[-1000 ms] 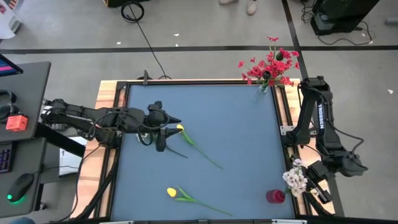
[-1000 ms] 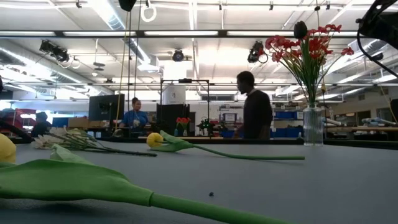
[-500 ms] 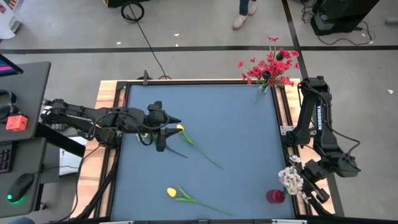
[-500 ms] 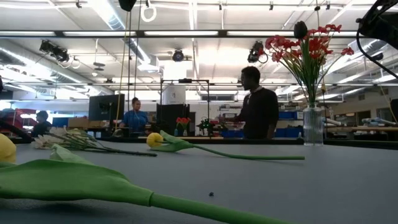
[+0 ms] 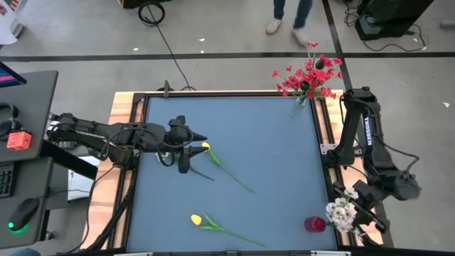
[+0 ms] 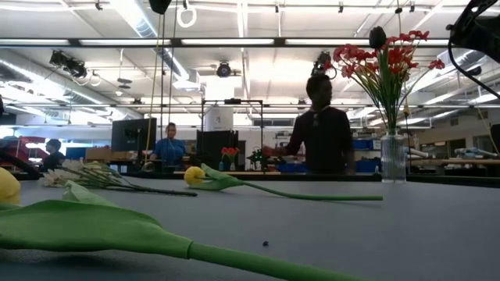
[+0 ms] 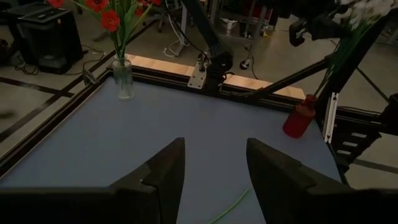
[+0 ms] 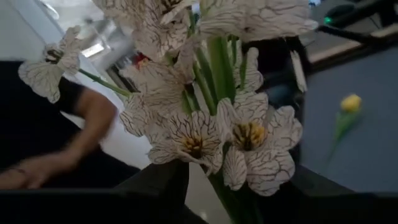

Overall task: Sort flowers into vase by color
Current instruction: Put the right white flowers into the red vase

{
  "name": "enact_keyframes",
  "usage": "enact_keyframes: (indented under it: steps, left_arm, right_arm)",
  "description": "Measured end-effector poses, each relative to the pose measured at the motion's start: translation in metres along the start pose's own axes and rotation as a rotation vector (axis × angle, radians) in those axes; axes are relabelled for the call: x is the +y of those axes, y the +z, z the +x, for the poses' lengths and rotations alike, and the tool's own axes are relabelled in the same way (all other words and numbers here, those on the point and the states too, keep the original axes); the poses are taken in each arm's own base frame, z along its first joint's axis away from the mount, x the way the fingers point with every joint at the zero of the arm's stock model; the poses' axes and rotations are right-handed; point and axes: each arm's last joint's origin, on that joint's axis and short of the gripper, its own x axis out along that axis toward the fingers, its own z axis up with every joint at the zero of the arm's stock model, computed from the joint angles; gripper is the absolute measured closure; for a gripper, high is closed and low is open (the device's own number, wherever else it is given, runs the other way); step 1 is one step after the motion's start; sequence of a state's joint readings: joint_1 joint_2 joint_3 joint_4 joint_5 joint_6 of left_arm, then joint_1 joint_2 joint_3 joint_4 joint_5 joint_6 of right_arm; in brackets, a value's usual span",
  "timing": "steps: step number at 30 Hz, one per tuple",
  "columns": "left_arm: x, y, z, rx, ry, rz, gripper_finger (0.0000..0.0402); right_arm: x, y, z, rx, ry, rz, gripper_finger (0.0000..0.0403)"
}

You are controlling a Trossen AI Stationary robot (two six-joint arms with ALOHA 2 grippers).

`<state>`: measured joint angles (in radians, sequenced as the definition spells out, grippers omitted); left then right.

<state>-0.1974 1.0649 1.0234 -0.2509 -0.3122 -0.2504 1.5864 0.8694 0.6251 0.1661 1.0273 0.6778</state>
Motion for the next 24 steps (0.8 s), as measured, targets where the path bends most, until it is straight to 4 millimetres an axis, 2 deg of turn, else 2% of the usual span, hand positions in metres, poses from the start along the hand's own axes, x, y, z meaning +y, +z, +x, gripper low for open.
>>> enact_keyframes:
  steps: [4, 6, 16, 24]
  left_arm:
    - [0.0, 0.0, 0.0, 0.0, 0.0, 0.0, 0.0225]
    - [0.0, 0.0, 0.0, 0.0, 0.0, 0.0, 0.0225]
    - [0.0, 0.0, 0.0, 0.001, 0.0, 0.0, 0.0225]
    - [0.0, 0.0, 0.0, 0.0, 0.0, 0.0, 0.0225]
  right_arm:
    - [-0.011, -0.01, 0.001, 0.132, -0.064, -0.037, 0.0233]
    - [-0.017, -0.014, 0.002, 0.212, -0.07, -0.004, 0.0233]
    - [-0.034, -0.02, 0.016, 0.624, -0.071, 0.345, 0.0224]
    - [-0.039, -0.021, 0.018, 0.791, -0.073, 0.433, 0.0225]
